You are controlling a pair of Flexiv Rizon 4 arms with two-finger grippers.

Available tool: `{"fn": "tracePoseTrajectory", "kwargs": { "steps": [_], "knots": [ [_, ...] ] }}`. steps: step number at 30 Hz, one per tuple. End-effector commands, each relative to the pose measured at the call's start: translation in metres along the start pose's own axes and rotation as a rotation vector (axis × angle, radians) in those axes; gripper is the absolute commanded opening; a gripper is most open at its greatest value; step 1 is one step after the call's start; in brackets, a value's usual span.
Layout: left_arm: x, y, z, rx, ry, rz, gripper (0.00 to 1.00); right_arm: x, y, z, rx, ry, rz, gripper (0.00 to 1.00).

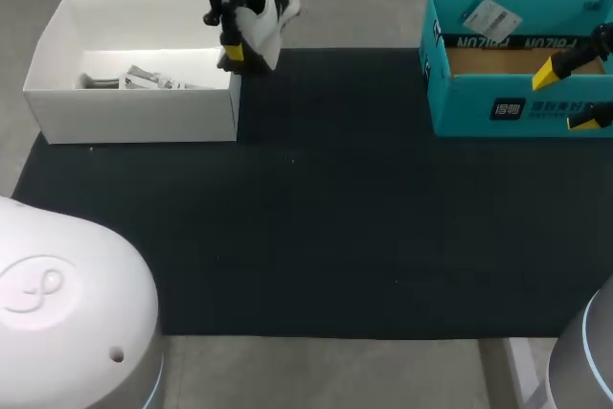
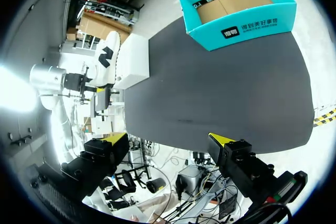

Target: Take the shoe out of the shoebox, open the shoe tongue, remove and reinsert the insole, then place the shoe into the shoebox

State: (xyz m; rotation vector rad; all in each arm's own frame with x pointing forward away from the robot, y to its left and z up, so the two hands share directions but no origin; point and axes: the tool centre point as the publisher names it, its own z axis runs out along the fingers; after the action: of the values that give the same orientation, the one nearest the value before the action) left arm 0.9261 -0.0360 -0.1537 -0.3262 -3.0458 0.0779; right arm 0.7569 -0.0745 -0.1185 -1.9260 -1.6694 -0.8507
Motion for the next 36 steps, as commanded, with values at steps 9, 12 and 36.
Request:
{"fn": "tracePoseTrajectory", "kwargs": {
  "steps": [9,12,36],
  "knots": [
    [-0.025,0.087,-0.014,0.053,-0.022,-0.02,0.0,0.0,0.0,0.001,-0.001,-0.002,0.002,1.0],
    [-0.03,0.105,-0.018,0.047,-0.02,-0.026,0.0,0.0,0.0,0.001,-0.001,-0.002,0.002,1.0],
    [-0.041,0.135,-0.024,0.064,-0.006,-0.1,0.0,0.0,0.0,0.001,-0.001,-0.002,0.002,1.0]
  ]
}}
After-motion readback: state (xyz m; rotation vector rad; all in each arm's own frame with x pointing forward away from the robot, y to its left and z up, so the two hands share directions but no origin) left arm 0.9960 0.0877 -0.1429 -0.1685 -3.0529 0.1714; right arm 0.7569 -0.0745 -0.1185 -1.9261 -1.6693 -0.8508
